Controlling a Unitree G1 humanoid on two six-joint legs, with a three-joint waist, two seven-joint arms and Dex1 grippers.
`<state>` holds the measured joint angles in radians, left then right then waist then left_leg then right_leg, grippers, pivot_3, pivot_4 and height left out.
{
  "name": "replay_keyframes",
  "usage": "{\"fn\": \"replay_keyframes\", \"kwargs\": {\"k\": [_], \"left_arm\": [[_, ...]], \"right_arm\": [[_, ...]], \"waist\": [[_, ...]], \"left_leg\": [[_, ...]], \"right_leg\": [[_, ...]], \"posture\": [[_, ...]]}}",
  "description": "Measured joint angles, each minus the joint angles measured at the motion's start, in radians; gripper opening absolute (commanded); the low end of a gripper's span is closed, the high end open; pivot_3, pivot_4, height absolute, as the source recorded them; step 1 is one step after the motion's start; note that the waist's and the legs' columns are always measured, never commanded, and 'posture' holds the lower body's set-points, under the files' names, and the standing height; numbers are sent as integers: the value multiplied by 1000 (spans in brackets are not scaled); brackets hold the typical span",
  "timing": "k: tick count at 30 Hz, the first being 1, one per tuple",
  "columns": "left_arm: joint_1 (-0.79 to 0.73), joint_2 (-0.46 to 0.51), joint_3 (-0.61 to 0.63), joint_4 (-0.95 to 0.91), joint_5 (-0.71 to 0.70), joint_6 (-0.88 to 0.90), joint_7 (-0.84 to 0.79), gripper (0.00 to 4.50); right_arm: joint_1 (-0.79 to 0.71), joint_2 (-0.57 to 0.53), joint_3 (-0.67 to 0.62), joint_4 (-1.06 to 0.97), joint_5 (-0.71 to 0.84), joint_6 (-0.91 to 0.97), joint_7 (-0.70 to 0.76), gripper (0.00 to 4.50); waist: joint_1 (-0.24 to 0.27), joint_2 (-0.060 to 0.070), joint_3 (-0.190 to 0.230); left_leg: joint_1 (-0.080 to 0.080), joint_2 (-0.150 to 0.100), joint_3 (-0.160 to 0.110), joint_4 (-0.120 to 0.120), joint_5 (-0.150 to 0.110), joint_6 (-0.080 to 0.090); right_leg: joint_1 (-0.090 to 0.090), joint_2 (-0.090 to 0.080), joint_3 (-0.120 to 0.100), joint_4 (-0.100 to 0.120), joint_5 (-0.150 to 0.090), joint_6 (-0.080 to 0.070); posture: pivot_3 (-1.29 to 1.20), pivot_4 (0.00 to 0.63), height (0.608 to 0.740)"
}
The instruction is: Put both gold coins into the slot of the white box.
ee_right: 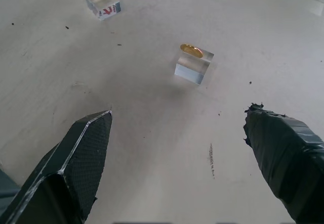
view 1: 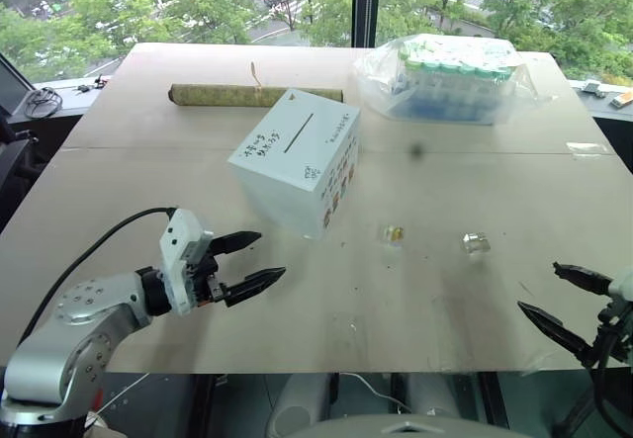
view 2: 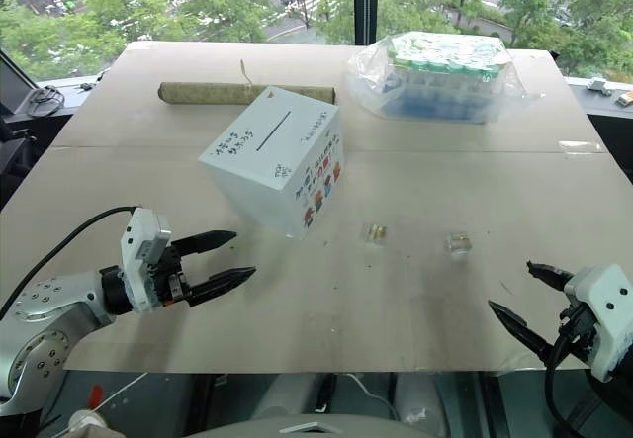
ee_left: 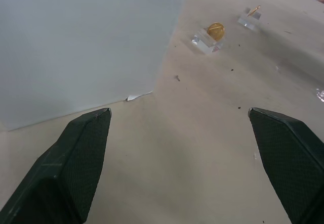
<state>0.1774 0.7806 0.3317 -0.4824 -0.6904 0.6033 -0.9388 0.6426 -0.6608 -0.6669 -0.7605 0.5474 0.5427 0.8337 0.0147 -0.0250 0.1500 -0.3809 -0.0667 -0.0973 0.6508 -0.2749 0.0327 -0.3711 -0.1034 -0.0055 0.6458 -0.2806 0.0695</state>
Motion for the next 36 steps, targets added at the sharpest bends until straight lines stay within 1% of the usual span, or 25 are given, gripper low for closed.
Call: {"fn": "replay_keyframes", "kwargs": {"k": [2,4,5,7,9,14,17,20,24,30,31,32,33,36], "left_arm": [[-4,0,0,3,-7,0,-14,4445],[-57,-3,-27,3,-40,-12,-74,4445],[-100,0,-55,-5,-62,-39,-134,4488],[-113,32,-78,-27,-82,-65,-224,4500],[-116,62,-96,-27,-98,-58,-274,4500],[-176,66,-159,-23,-79,-83,-322,4500],[-176,66,-182,-13,-68,-90,-323,4500],[-187,65,-184,-10,-69,-89,-322,4500],[-214,65,-184,-12,-86,-79,-306,4500],[-214,65,-184,-50,-101,-49,-266,4500],[-215,65,-184,-58,-106,-46,-261,4500],[-214,65,-184,-61,-109,-44,-257,4500],[-214,65,-184,-61,-113,-41,-253,4500],[-214,65,-184,-67,-120,-37,-242,4500]], "right_arm": [[-18,-6,12,1,-16,-4,-8,4500],[-107,-51,69,14,-54,-2,-35,4500],[-174,-96,108,16,-67,2,-48,4253],[-245,-139,142,17,-72,8,-52,3682],[-293,-181,189,36,-77,13,-42,2840],[-497,-282,377,130,-116,15,0,2840],[-560,-304,457,210,-170,-10,21,1999],[-606,-329,522,282,-232,-61,48,1999],[-636,-341,569,353,-289,-125,80,1999],[-680,-343,616,443,-361,-196,99,1999],[-689,-343,620,456,-368,-201,100,1728],[-695,-343,621,462,-373,-203,100,1572],[-701,-343,622,467,-379,-206,100,1275],[-714,-343,629,468,-383,-219,106,1275]], "waist": [[0,0,0],[-2,0,0],[-3,0,0],[-4,1,0],[-3,1,0],[-2,2,1],[-2,2,1],[-1,2,1],[-2,2,1],[-4,2,1],[-4,2,1],[-4,2,1],[-4,2,1],[-3,2,1]], "left_leg": [[0,0,0,0,0,0],[0,0,1,1,0,0],[0,0,4,1,0,0],[1,0,5,1,0,0],[1,0,5,1,0,0],[-1,0,4,0,0,1],[-2,0,4,0,-1,2],[-2,0,4,0,-1,2],[-2,0,4,0,-1,2],[-1,0,4,1,-1,2],[-1,0,4,0,-1,2],[-1,0,4,0,-1,2],[-1,0,4,0,-1,2],[-1,0,4,1,-1,2]], "right_leg": [[0,0,0,0,0,0],[0,1,0,0,0,0],[0,1,-1,0,1,1],[0,1,0,0,1,1],[0,2,0,0,1,1],[0,1,-2,-3,1,1],[0,1,-2,-4,1,1],[0,1,-2,-4,1,1],[0,1,-2,-4,1,1],[0,1,-2,-3,1,1],[0,1,-2,-3,1,1],[0,1,-2,-3,1,1],[0,1,-2,-3,1,1],[0,1,-2,-3,1,1]], "posture": [[0,150,740],[0,150,740],[0,150,740],[0,150,740],[0,150,740],[0,150,740],[0,150,740],[0,150,740],[0,150,740],[0,150,740],[0,150,740],[0,150,740],[0,150,740],[0,150,740]]}}
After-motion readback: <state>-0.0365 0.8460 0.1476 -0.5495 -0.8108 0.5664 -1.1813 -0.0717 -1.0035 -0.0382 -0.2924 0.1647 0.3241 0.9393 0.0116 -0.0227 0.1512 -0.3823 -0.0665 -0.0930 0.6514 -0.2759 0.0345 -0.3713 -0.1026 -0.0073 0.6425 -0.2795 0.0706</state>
